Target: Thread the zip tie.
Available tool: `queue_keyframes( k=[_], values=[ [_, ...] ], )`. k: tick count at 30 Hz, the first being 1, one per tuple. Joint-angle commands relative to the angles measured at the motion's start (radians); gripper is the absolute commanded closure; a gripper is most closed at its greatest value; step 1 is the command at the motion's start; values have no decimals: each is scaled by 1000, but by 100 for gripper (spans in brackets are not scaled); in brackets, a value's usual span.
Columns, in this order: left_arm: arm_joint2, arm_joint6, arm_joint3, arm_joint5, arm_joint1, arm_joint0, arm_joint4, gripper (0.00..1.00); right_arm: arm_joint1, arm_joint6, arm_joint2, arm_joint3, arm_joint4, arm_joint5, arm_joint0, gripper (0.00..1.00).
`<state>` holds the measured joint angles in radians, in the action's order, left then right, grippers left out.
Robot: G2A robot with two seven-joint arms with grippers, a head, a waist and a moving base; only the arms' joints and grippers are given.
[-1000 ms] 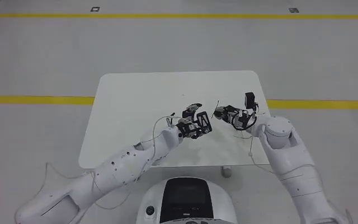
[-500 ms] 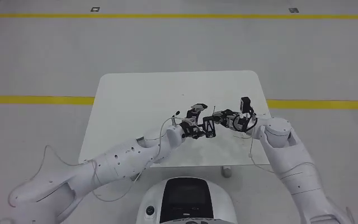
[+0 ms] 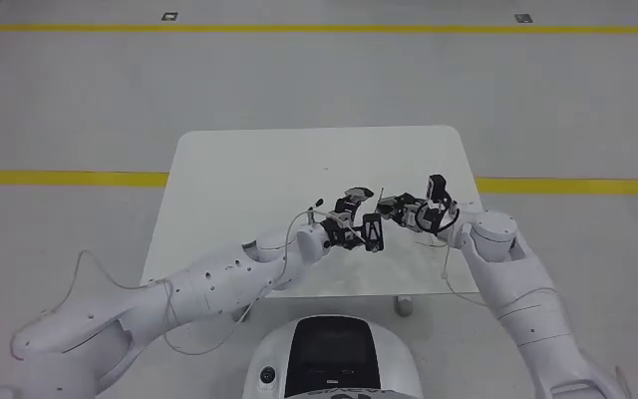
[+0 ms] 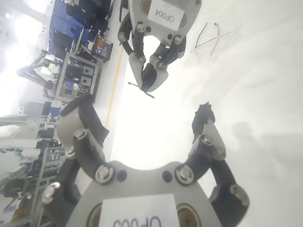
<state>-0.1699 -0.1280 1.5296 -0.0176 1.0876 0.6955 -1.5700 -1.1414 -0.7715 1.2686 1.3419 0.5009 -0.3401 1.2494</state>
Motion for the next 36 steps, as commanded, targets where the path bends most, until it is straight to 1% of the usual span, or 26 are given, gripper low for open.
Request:
queue_keyframes(
  k=[1,6,7,8,11,13,14,23,24,27,31,32,33,34,36],
  values=[
    [0,3,0,-1,0,-1,0,0,0,2,0,-1,1,0,-2,100],
    [-1,3,-1,0,0,1,0,0,0,2,0,-1,1,0,-2,100],
    [-4,5,-2,-10,0,6,0,0,-1,15,-3,4,4,5,5,100],
    [-5,7,-2,-19,0,3,0,0,-1,22,-4,8,8,0,8,100],
    [0,-8,6,-12,-1,-12,0,0,-1,34,-8,7,20,0,10,100],
    [0,-7,10,-10,-2,-18,0,0,-1,34,-13,4,28,0,8,100],
    [0,-2,13,-2,-3,-21,0,0,-1,32,-18,3,29,0,6,100],
    [-1,2,14,2,-4,-18,0,0,0,32,-20,4,29,0,3,100],
    [-2,1,12,-3,-4,-16,0,0,0,49,-20,7,32,7,9,100],
    [0,-26,13,-33,-3,-27,0,0,0,79,-14,17,37,5,17,100],
    [0,-28,12,-38,0,-26,0,1,1,111,-10,35,25,1,28,100],
    [0,-30,11,-39,1,-27,0,11,1,117,-10,42,23,0,32,100],
    [0,-32,11,-40,2,-27,0,32,1,125,-10,49,20,0,36,100],
    [0,-35,11,-43,3,-29,0,49,1,138,-13,59,14,0,42,100],
    [0,-39,10,-45,5,-31,0,56,1,162,-16,74,5,0,49,100]
  ],
)
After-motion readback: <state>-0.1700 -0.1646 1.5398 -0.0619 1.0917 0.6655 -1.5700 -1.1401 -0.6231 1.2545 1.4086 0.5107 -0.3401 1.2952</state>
